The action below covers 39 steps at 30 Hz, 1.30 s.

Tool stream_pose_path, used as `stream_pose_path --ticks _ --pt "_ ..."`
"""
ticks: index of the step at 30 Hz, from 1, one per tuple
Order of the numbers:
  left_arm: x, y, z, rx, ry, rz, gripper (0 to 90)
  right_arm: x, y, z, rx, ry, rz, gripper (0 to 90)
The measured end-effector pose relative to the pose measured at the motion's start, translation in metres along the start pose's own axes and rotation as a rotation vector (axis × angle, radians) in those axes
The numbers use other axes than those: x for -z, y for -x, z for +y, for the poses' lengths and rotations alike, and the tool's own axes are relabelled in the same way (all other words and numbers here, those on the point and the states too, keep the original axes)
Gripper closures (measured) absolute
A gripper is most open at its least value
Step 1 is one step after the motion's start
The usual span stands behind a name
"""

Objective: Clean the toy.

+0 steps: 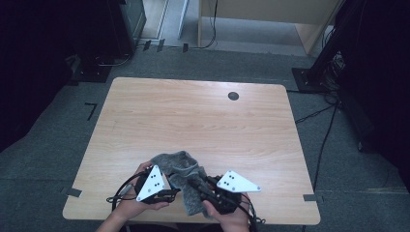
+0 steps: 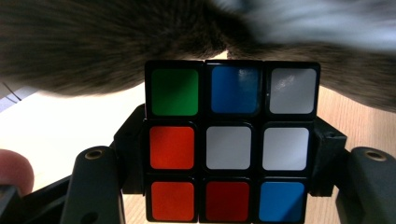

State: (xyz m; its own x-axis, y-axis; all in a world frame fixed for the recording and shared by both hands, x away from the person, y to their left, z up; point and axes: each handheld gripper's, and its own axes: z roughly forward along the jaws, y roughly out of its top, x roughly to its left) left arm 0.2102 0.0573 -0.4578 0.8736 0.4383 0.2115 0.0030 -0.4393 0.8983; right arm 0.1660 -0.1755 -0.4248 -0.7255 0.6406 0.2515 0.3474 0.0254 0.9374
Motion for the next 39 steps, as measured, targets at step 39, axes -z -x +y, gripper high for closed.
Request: stream_pose_path --ticks 39 --pt "0.007 -0.002 0.004 0.014 0.038 -0.017 34.1 0.000 0.020 -0.005 -0.085 -0.019 -0.046 72.9"
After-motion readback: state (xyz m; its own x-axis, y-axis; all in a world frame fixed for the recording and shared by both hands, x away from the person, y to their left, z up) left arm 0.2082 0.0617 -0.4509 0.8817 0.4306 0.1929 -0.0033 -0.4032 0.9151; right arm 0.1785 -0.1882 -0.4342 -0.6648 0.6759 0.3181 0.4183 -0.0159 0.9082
